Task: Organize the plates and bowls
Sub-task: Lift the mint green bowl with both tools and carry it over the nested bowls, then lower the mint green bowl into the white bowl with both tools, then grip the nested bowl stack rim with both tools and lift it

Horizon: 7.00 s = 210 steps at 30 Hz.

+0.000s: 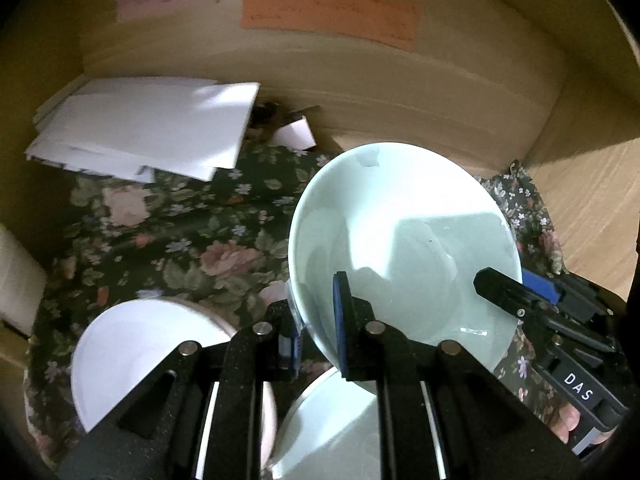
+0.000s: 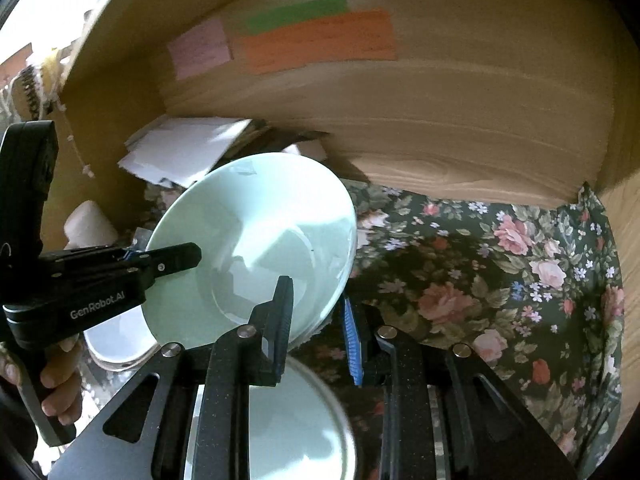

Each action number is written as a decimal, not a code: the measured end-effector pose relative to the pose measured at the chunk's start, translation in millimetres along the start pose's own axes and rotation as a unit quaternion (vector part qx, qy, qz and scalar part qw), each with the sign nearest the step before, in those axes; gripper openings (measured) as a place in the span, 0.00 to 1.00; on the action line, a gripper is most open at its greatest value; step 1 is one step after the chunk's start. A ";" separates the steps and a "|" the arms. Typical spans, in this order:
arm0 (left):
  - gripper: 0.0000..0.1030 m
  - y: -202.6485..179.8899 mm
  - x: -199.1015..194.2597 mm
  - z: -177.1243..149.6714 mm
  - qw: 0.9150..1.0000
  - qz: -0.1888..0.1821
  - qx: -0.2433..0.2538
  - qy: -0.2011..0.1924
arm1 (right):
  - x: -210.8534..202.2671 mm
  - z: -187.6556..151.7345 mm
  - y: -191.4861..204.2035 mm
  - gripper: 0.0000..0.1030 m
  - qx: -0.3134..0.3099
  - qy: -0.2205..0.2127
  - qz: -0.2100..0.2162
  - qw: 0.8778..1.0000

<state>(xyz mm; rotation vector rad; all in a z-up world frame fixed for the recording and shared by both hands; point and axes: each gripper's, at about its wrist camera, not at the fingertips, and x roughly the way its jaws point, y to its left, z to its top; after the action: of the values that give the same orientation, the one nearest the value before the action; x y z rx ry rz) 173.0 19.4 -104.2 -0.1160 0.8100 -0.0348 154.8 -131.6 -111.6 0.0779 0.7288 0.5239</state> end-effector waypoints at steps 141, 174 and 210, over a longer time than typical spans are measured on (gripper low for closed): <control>0.40 155.4 -12.8 -103.1 0.996 0.016 -0.074 0.038 | 116.5 -30.8 136.2 0.29 -0.062 0.163 0.087 0.981; 0.40 89.8 -54.3 -89.2 0.999 -0.017 -0.030 -0.006 | 27.2 -23.7 107.1 0.29 -0.029 0.089 0.045 0.995; 0.40 11.6 -57.9 -102.4 0.995 -0.075 0.062 0.023 | -36.4 -65.2 38.0 0.29 0.046 0.078 -0.022 0.996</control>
<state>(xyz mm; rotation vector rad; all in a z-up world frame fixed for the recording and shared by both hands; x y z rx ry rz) 58.8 26.0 -133.9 -0.0592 0.8416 -0.2302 73.2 -123.4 -128.6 0.1067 0.9055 0.4569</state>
